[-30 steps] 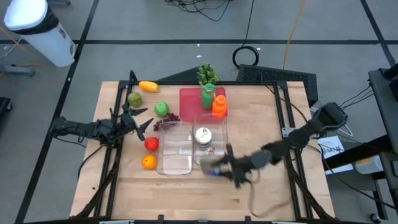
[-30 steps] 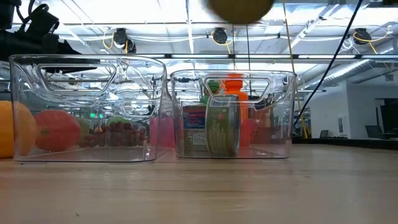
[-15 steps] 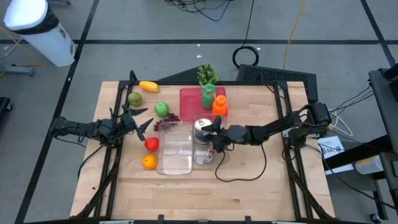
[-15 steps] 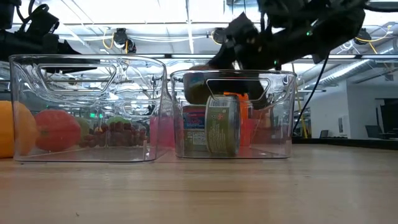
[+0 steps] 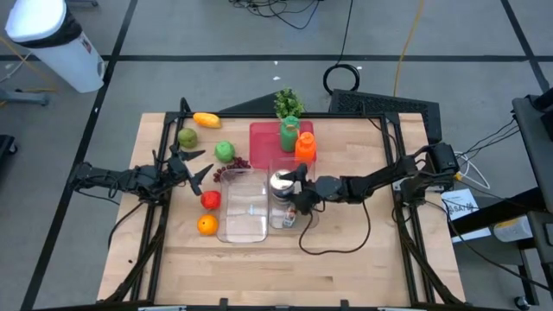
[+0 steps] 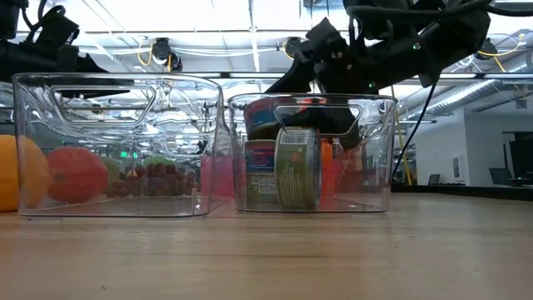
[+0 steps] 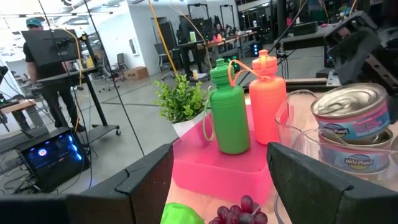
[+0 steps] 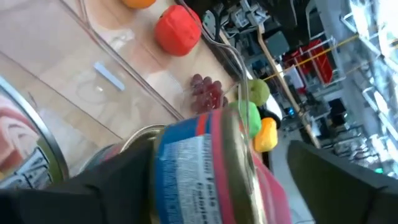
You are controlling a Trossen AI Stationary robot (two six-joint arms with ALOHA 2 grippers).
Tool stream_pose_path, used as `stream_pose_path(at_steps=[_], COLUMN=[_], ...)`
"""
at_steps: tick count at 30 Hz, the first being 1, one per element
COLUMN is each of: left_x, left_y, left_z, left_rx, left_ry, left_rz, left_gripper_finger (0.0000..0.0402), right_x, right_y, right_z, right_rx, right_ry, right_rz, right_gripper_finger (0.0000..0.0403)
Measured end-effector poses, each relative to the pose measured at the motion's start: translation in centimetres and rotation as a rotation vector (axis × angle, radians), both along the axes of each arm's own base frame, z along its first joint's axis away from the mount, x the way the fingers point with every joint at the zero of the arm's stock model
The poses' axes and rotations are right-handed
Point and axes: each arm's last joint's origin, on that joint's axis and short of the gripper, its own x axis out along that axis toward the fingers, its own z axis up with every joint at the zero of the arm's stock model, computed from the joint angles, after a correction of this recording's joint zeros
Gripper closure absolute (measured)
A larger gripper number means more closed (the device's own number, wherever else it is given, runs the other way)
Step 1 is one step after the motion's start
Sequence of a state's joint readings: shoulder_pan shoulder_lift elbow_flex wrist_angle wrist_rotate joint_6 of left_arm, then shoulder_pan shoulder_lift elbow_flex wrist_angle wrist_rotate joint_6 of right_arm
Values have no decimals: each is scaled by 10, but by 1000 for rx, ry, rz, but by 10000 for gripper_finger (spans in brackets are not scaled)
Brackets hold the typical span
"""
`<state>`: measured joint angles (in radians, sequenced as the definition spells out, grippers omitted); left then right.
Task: Pick & Place Food Item
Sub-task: Put the blue and pink tuna can into the right transparent bin, then put the yellow mango into the left transparent bin
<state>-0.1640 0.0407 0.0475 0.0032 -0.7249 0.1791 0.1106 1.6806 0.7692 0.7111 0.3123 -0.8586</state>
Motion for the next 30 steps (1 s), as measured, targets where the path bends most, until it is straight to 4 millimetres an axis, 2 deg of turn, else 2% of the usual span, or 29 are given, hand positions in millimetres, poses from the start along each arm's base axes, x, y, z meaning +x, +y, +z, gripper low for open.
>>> stream_pose_path(at_steps=[3, 14, 18, 21, 25, 27, 30], left_x=[0, 0, 0, 0, 0, 0, 0], left_y=[0, 0, 0, 0, 0, 0, 0], left_z=[0, 0, 0, 0, 0, 0, 0], left_rx=[0, 0, 0, 0, 0, 0, 0], left_ry=[0, 0, 0, 0, 0, 0, 0], left_rz=[0, 0, 0, 0, 0, 0, 0], left_gripper_finger=[128, 128, 128, 128, 128, 128, 128], right_x=[0, -3, -9, -21, -48, -65, -87], right_y=[3, 20, 31, 44, 61, 64, 60], right_z=[0, 2, 17, 39, 65, 67, 53], right_rx=[54, 73, 36, 43, 243, 376, 579], right_ry=[-8, -18, -90, -172, -322, -324, -211], right_rz=[-7, 28, -58, -175, -321, -276, -88], right_gripper_finger=[13, 24, 22, 25, 27, 27, 27])
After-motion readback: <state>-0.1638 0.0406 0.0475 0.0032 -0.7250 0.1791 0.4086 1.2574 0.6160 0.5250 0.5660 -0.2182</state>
